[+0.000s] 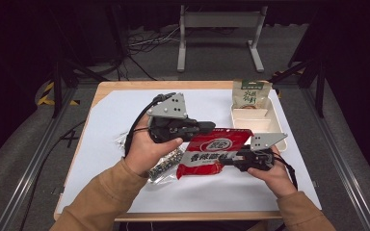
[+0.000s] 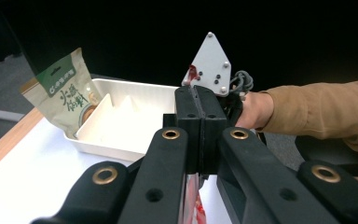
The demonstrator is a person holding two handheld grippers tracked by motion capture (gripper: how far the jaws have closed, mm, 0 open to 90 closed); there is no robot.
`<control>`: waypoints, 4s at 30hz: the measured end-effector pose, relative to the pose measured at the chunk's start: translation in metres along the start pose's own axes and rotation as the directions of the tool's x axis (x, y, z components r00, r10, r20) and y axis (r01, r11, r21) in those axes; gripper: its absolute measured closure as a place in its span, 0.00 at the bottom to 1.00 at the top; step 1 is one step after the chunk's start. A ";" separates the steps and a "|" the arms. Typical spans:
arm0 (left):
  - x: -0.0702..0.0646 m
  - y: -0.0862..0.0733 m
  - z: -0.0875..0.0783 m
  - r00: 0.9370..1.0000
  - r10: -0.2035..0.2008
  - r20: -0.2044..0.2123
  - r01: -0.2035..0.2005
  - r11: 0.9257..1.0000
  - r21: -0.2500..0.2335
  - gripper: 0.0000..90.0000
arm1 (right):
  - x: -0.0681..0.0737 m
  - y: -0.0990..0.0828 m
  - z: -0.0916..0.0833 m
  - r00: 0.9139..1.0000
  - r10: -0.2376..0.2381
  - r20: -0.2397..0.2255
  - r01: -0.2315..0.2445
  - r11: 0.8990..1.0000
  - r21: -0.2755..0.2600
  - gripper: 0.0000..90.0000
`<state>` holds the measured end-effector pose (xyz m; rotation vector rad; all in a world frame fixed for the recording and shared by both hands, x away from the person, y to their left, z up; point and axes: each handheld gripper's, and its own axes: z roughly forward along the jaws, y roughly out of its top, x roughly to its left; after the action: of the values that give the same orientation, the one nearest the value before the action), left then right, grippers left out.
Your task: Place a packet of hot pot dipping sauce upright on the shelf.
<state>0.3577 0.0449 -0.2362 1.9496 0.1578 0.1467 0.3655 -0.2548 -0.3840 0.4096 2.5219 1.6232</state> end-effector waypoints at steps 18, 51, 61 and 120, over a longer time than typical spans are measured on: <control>0.007 -0.008 -0.010 0.999 -0.035 -0.021 0.035 0.999 -0.022 0.97 | 0.002 0.013 -0.015 1.000 -0.014 -0.017 0.014 0.999 0.048 1.00; 0.017 -0.060 -0.053 0.979 -0.119 -0.168 0.114 0.993 -0.038 0.52 | -0.018 0.056 -0.050 0.999 -0.020 0.028 0.016 0.990 0.143 1.00; 0.019 -0.085 -0.065 0.963 -0.151 -0.223 0.150 0.988 -0.021 0.48 | -0.029 0.070 -0.066 0.999 -0.020 0.046 0.013 0.990 0.140 1.00; 0.046 -0.172 -0.107 0.856 -0.301 -0.421 0.337 0.942 0.011 0.35 | -0.119 0.058 -0.124 0.956 0.027 0.292 -0.075 0.986 0.152 1.00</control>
<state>0.3771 0.2144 -0.3549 1.9226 0.7782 0.3375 0.4590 -0.3753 -0.2855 0.6812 2.4416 1.2680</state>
